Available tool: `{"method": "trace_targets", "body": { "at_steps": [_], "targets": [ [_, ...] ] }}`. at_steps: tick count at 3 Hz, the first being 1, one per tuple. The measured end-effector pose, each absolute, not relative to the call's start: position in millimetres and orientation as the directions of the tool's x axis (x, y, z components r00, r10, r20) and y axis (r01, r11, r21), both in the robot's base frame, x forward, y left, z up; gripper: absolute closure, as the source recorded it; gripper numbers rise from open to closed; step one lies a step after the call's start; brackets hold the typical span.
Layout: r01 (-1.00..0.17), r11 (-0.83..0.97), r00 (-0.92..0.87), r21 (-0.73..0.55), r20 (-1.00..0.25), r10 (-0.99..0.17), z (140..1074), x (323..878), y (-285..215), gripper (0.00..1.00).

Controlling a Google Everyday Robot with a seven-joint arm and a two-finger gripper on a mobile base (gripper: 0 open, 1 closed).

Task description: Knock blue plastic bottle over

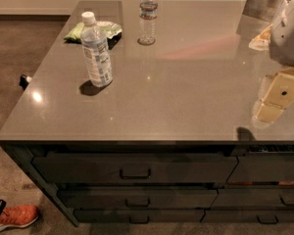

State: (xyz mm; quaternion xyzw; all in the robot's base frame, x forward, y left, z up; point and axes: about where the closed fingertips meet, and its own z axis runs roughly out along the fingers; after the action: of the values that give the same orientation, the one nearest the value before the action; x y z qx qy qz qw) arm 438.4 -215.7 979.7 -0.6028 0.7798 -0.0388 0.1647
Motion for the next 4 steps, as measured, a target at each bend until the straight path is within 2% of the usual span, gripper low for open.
{"method": "trace_targets", "body": {
  "at_steps": [1, 4],
  "targets": [
    [-0.927, 0.270, -0.219, -0.259, -0.210, -0.953, 980, 438, -216, 0.00],
    [-0.912, 0.342, -0.204, -0.229, -0.469, -0.859, 986, 485, -172, 0.00]
  ]
}}
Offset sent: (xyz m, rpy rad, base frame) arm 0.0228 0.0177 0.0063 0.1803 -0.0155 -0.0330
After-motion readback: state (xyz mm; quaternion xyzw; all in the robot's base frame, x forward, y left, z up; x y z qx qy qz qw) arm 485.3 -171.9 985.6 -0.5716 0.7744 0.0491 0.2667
